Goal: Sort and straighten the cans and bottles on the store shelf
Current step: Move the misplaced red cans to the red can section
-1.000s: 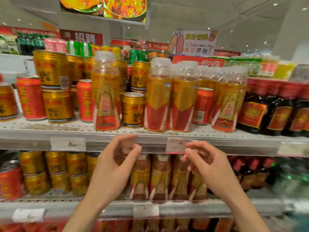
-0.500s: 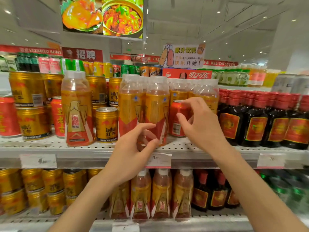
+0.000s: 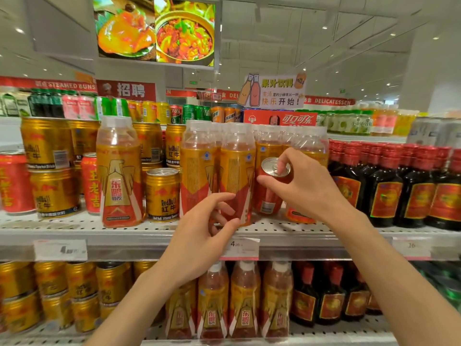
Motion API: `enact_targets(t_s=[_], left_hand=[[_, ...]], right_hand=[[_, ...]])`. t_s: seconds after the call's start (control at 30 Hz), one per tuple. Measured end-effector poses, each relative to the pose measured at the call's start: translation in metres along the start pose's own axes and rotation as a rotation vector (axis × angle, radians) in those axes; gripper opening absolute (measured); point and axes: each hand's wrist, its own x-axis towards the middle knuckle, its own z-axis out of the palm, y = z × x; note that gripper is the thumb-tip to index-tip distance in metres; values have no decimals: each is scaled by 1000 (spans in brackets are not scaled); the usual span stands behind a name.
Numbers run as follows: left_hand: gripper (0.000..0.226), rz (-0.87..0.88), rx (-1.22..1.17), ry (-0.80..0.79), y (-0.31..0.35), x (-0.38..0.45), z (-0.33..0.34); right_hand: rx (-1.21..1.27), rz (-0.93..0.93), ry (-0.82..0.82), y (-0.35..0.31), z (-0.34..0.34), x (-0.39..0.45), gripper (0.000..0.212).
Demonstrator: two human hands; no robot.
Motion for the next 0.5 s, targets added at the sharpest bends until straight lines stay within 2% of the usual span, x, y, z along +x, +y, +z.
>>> enact_targets(t_s=[0.3, 0.4, 0.5], left_hand=[[69, 86, 71, -9, 5, -6, 19], [75, 89, 71, -50, 11, -9, 26], [71, 72, 45, -58, 14, -15, 25]], right_hand=[[635, 300, 98, 7, -24, -44, 36], [753, 318, 72, 3, -24, -57, 39], [850, 343, 9, 0, -20, -67, 45]])
